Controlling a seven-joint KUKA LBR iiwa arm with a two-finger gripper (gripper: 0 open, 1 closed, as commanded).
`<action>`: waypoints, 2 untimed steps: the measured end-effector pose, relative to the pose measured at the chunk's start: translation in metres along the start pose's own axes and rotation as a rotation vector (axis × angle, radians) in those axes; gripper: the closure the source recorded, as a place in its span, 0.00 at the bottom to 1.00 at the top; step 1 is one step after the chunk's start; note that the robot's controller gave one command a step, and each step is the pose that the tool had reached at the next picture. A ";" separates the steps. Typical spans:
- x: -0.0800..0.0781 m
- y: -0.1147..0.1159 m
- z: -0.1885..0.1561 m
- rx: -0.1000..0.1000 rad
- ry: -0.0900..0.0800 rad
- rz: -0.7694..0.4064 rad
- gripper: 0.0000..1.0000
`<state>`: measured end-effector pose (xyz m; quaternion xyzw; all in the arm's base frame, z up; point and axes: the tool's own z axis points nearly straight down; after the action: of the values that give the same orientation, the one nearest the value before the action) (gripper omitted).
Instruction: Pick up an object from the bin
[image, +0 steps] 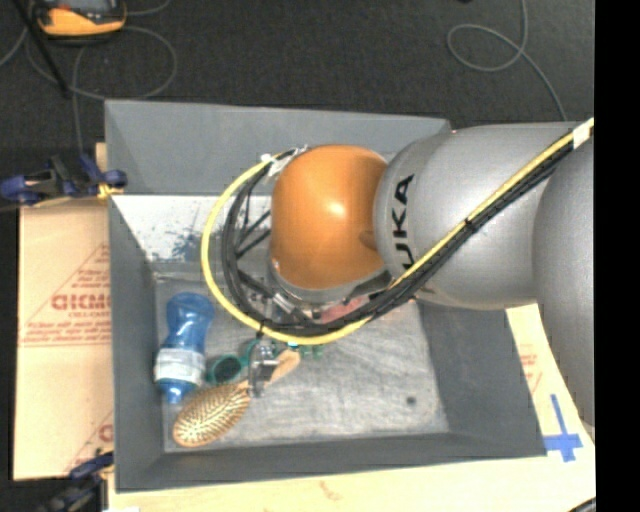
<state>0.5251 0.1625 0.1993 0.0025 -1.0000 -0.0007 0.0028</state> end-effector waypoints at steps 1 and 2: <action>-0.002 -0.001 -0.004 -0.002 -0.007 0.003 0.00; -0.013 0.004 0.037 -0.004 -0.017 -0.010 0.00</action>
Offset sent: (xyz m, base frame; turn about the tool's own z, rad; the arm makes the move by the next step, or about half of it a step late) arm 0.0251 0.0113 -0.1293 -0.0366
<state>0.5376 0.1665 0.1618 0.0075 -1.0000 -0.0028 -0.0055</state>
